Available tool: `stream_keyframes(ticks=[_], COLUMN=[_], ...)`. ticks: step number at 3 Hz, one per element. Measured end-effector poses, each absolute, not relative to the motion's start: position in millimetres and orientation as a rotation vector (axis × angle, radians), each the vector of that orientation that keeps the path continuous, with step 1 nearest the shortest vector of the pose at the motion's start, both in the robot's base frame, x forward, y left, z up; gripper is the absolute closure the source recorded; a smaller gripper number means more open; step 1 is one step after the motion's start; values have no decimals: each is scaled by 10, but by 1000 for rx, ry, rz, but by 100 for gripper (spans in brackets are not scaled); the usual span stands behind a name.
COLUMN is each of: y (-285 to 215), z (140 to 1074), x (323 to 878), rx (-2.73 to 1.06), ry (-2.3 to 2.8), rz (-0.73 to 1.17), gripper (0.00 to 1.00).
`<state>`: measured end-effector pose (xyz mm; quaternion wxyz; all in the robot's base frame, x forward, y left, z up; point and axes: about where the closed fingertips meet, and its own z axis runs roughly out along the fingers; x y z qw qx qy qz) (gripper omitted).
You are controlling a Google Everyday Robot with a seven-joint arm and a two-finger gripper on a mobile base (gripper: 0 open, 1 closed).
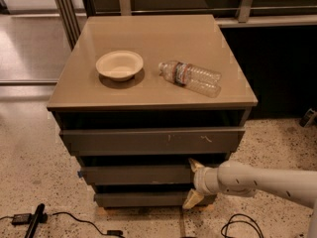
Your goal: Open middle drawer
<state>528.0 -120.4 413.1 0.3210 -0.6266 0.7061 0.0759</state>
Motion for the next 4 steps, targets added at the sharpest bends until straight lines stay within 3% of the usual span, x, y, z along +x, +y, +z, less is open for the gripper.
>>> stream_keyframes(ticks=[1, 2, 4], y=[-1254, -1255, -1255], z=[3955, 3944, 4011], x=[5342, 5346, 5349], rx=[-1637, -1636, -1636], ry=[1879, 1880, 1880], rz=[209, 210, 210], gripper=[0, 18, 64])
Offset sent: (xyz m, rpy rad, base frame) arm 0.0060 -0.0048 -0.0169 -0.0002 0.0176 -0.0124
